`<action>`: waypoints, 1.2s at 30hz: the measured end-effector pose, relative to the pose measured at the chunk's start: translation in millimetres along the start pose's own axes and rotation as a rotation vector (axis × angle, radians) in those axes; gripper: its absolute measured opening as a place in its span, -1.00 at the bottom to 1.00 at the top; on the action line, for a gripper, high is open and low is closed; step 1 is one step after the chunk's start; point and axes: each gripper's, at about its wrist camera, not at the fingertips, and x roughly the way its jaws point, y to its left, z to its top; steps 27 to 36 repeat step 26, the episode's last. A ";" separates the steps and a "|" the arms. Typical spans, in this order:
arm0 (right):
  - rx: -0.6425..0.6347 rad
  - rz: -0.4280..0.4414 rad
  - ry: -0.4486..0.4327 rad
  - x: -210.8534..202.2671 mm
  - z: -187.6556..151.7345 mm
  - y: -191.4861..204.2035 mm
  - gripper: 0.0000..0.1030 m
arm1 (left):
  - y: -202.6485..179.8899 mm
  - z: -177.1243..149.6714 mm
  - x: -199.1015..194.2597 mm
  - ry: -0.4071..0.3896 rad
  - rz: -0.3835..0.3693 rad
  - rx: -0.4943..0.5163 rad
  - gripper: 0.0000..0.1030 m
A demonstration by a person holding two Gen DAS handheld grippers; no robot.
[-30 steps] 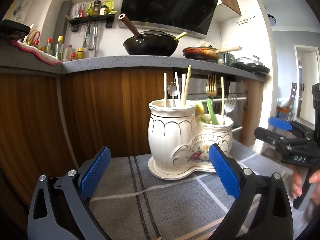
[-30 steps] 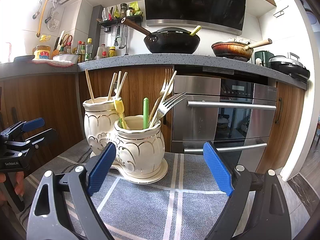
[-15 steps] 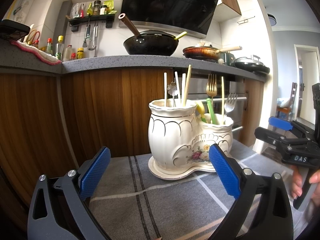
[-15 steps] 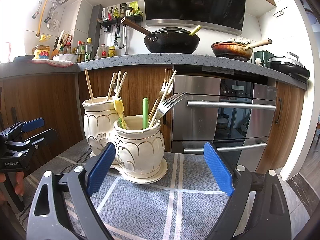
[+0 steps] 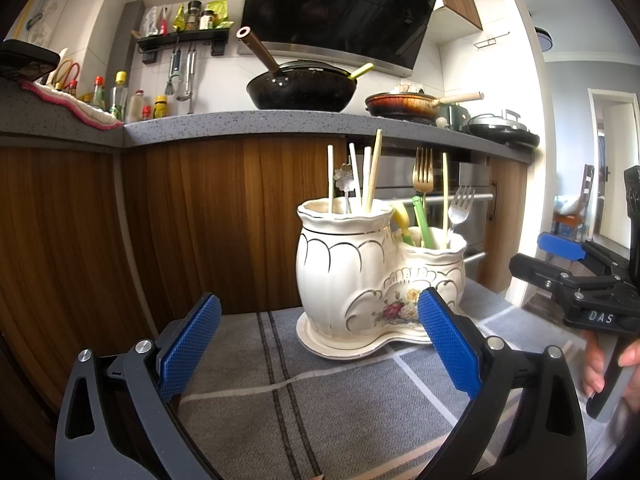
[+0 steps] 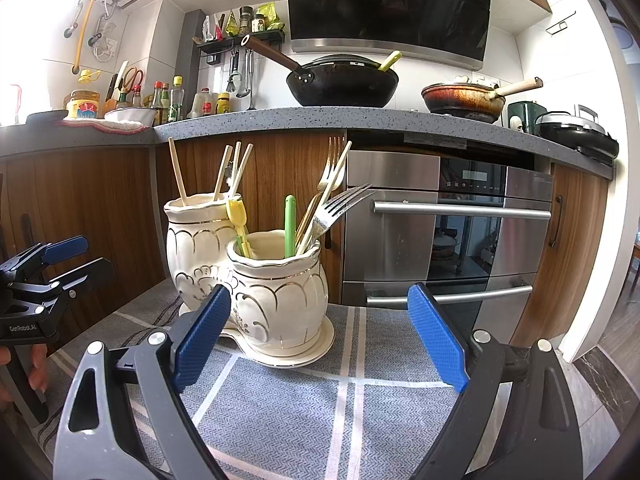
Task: Organize utensils
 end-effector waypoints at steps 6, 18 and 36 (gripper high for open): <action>0.000 0.000 0.000 0.0 0.1 0.0 0.73 | -0.1 0.0 0.1 0.000 0.000 0.000 0.90; 0.000 0.000 0.001 -0.1 0.2 -0.2 0.76 | 1.0 -1.4 2.3 0.008 0.009 -0.002 0.90; 0.000 0.000 0.001 0.2 0.3 -0.5 0.78 | 0.6 -2.5 4.2 0.011 0.014 -0.003 0.90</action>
